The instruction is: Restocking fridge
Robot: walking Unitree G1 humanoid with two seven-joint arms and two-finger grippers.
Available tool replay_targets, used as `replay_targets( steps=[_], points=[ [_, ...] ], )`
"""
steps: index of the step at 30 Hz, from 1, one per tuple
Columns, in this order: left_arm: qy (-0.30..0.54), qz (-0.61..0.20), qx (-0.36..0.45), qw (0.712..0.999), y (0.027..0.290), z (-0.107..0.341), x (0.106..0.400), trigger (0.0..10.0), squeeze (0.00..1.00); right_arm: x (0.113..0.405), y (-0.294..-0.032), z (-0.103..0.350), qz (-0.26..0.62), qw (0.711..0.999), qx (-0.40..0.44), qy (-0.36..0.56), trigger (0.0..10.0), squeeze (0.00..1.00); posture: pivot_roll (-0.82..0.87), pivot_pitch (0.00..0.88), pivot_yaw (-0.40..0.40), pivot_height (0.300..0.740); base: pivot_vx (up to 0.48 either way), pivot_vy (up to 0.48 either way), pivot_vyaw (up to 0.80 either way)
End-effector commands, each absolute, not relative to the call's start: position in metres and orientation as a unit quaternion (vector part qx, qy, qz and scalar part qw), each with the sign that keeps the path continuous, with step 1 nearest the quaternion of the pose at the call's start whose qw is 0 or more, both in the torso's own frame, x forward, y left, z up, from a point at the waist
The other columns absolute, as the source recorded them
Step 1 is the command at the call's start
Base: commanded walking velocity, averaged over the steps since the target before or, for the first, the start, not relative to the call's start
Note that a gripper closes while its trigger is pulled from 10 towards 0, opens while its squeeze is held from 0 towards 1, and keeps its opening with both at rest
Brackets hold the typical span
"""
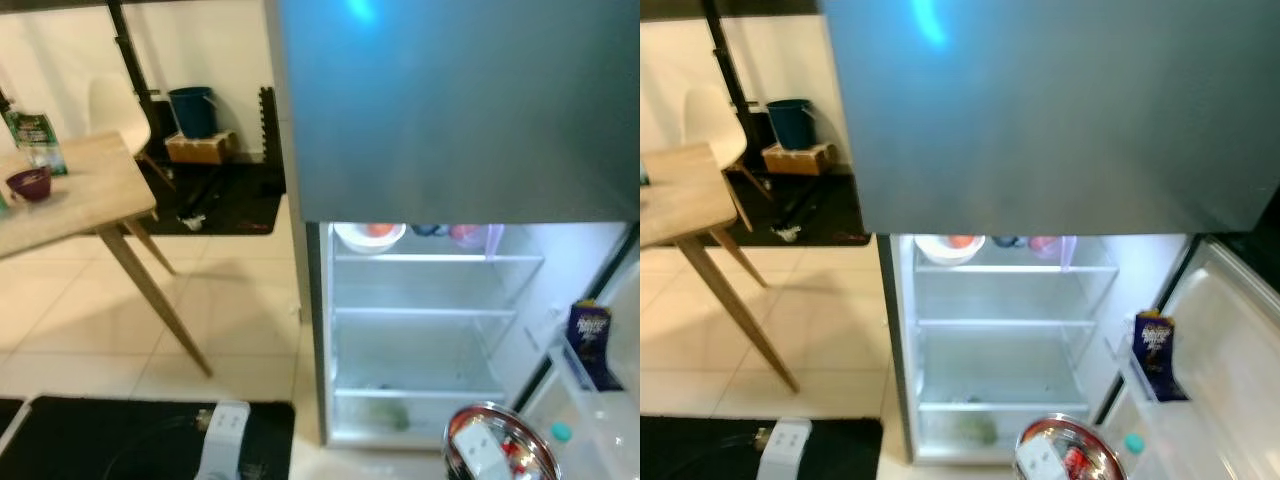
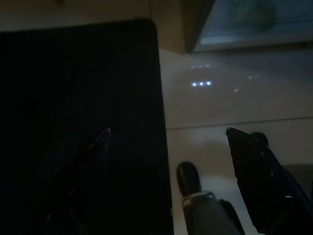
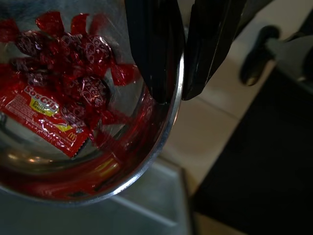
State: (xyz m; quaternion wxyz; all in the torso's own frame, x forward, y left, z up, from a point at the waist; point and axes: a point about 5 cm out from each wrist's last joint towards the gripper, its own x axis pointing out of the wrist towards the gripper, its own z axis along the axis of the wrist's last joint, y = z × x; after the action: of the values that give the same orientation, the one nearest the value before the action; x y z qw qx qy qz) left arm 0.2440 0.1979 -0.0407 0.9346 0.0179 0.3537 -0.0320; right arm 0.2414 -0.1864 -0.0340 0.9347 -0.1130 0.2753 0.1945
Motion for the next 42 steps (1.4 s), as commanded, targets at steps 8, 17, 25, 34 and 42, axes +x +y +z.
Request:
replay_targets(
  steps=[8,17,25,34,42],
  points=[
    [0.366,-0.029,0.017,0.930,0.2002,-0.0442,0.2391,10.0,0.00,0.2418,-0.1882,-0.0327,0.196,0.935,-0.121,0.270,10.0,0.00,-0.09,0.118,0.028,0.740,-0.171,0.000,0.00],
    [0.372,-0.027,0.025,0.928,0.2023,-0.0447,0.2385,10.0,0.00,0.2414,-0.1882,-0.0328,0.198,0.934,-0.124,0.270,10.0,0.00,-0.09,0.107,0.028,0.740,0.000,0.000,0.00],
    [0.373,-0.028,0.028,0.927,0.2031,-0.0447,0.2384,10.0,0.00,0.2414,-0.1882,-0.0327,0.200,0.933,-0.125,0.270,10.0,0.00,-0.09,0.105,0.027,0.740,0.000,0.000,0.00],
    [0.365,-0.031,0.027,0.930,0.2036,-0.0421,0.2413,10.0,0.00,0.2426,-0.1851,-0.0326,0.201,0.934,-0.124,0.269,10.0,0.00,-0.08,0.098,0.030,0.740,0.000,0.000,0.00],
    [0.362,-0.035,0.026,0.931,0.2031,-0.0404,0.2439,10.0,0.00,0.2430,-0.1850,-0.0326,0.197,0.934,-0.124,0.269,10.0,0.00,-0.08,0.097,0.037,0.740,0.000,0.000,0.00]
  ],
)
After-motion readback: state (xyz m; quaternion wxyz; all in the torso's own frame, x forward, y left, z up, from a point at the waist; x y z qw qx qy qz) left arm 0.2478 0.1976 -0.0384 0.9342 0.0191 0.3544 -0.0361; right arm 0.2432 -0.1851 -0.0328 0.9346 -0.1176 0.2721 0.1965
